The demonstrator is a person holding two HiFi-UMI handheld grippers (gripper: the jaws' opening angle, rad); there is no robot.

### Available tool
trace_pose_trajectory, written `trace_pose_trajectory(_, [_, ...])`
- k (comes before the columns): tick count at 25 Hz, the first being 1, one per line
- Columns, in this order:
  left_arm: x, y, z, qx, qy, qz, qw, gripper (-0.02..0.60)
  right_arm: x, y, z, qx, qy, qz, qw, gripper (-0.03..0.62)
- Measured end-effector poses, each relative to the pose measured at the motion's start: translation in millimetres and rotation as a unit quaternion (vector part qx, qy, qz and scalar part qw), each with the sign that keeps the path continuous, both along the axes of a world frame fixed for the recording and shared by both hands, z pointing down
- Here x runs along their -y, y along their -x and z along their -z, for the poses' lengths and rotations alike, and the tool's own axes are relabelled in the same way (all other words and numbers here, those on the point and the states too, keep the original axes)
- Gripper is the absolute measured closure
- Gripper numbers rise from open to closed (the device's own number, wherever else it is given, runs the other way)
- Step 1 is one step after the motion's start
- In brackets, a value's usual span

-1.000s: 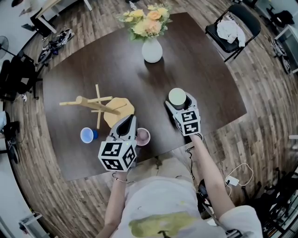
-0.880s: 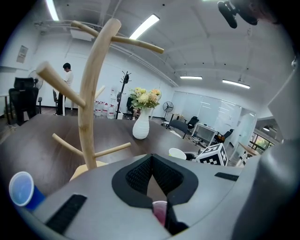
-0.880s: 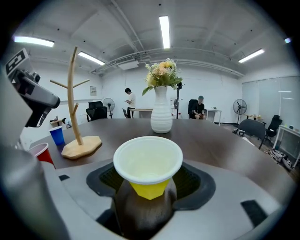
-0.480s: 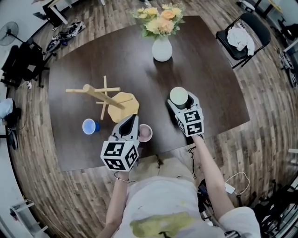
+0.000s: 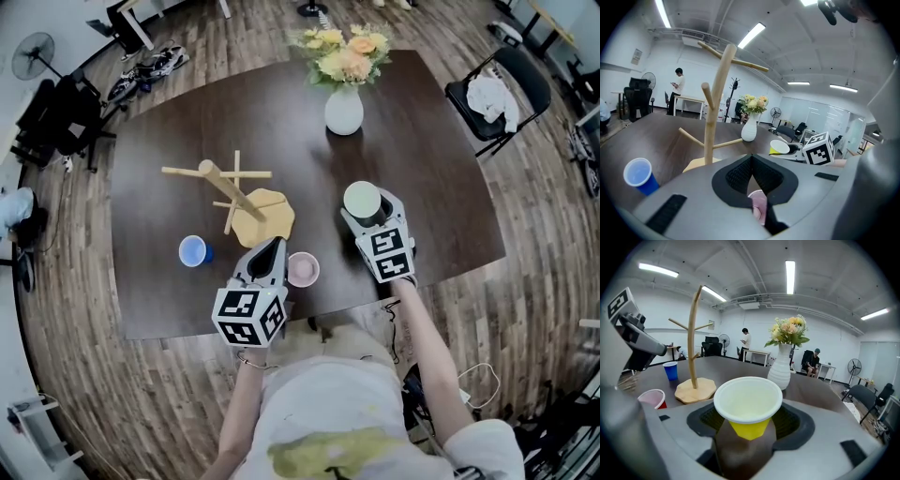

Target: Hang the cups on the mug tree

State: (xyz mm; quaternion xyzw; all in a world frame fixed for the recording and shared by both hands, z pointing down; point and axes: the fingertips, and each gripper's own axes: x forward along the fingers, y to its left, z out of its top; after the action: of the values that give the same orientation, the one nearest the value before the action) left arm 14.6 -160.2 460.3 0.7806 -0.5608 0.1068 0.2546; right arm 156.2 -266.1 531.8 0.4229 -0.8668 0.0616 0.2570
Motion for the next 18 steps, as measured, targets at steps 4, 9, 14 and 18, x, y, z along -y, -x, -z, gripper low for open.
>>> trace_pose_trajectory(4, [-6,12,1,-0.003,0.0,-0.001,1.0,0.566,-5,15,10,-0.009,-0.007,0.006,1.0,0.283])
trace_pose_trajectory(9, [-15,24,-1,0.001,0.003,-0.022,0.9998,0.566,-12,36,20,-0.034,-0.018,0.012,0.999,0.283])
trace_pose_trajectory(14, [-18,34,-2,-0.001,0.005,-0.047,0.9989,0.566,-16,53,24,-0.067,-0.027,0.014,0.997,0.283])
trace_pose_trajectory(18, [-20,42,-2,-0.005,0.004,-0.062,0.998,0.566,-23,66,22,-0.097,-0.03,0.015,0.995,0.283])
